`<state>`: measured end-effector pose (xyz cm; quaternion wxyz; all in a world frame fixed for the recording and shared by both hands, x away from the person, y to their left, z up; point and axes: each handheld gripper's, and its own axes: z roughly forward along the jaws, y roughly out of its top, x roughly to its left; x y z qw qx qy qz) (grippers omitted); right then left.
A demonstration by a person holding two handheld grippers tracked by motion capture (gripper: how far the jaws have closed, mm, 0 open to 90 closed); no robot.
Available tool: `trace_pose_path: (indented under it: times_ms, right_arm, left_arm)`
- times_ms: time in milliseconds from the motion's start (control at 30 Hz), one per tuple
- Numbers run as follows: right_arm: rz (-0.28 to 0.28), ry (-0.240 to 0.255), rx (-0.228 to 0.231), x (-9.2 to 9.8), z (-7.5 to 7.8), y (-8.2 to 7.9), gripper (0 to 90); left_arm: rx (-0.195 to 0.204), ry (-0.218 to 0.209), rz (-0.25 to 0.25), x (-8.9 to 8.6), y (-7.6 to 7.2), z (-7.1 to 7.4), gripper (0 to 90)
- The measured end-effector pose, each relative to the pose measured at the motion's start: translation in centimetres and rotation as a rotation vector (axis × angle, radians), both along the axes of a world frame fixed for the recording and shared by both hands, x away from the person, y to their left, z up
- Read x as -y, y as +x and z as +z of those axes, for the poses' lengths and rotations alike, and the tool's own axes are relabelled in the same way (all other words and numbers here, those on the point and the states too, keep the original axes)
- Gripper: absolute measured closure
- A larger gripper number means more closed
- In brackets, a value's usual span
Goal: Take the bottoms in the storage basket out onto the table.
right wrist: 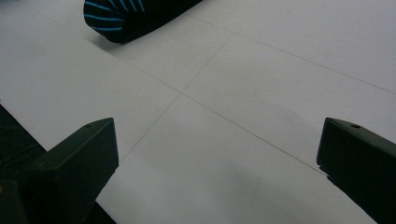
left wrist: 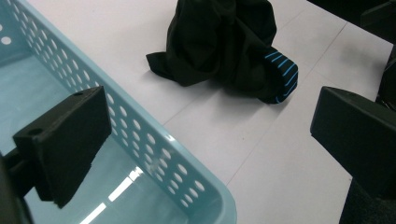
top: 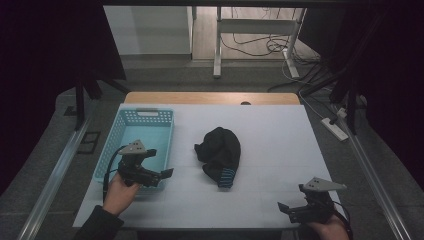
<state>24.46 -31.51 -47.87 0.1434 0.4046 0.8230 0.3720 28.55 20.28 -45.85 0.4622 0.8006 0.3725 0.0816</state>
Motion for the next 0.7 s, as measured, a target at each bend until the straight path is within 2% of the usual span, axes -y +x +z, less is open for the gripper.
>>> trace_pose_path:
  times_ms: [700]
  right_arm:
    - [0.0,-0.002,-0.002,0.0,0.0,0.0,0.0]
  left_arm:
    - [-0.004,-0.008,0.037,-1.3,-1.6,-0.5,0.0]
